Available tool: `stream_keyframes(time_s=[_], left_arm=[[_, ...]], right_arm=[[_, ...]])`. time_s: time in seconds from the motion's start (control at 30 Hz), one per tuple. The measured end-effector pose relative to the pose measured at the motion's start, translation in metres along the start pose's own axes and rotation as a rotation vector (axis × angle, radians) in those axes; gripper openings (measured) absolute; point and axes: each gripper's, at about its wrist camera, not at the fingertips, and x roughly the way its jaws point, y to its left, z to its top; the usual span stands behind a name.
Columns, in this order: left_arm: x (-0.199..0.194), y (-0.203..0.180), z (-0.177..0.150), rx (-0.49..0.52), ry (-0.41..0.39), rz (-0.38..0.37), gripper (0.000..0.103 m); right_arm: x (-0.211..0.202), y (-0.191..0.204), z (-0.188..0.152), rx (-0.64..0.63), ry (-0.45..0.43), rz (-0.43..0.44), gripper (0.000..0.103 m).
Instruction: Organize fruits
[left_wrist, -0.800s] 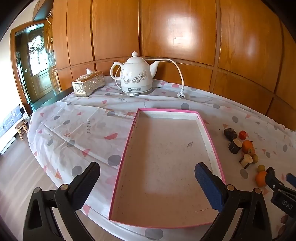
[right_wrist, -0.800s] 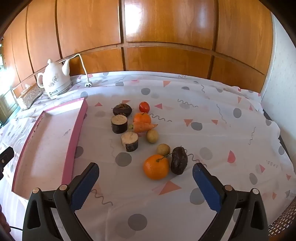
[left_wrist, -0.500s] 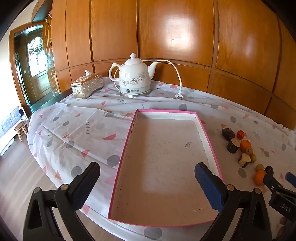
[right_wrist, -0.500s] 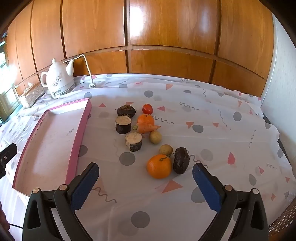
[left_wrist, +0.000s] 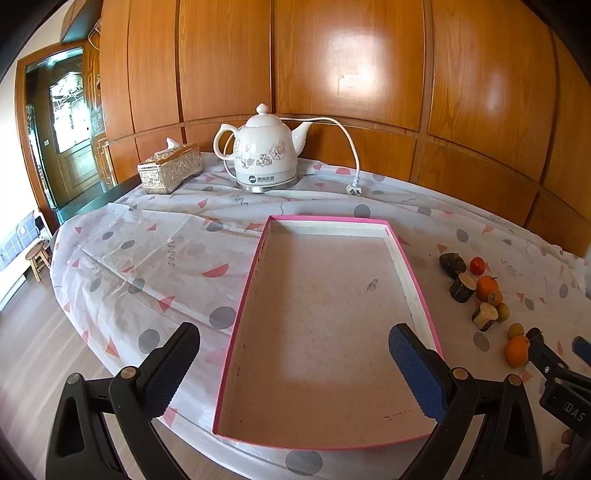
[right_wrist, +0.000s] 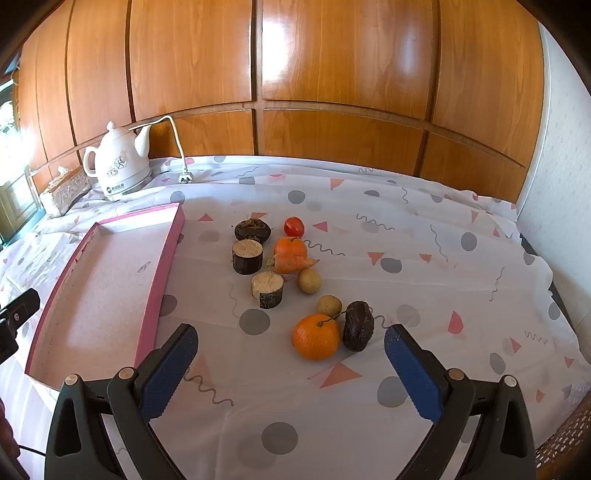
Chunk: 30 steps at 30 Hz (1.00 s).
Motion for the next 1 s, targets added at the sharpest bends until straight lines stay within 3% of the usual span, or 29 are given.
stream_keyframes(time_s=[1.0], left_arm=[[-0.0006, -0.0013, -0.0024, 0.001, 0.001, -0.023, 0.103]], right_arm=[[-0.0029, 0.0034, 0.0009, -0.014, -0.018, -0.002, 0.103]])
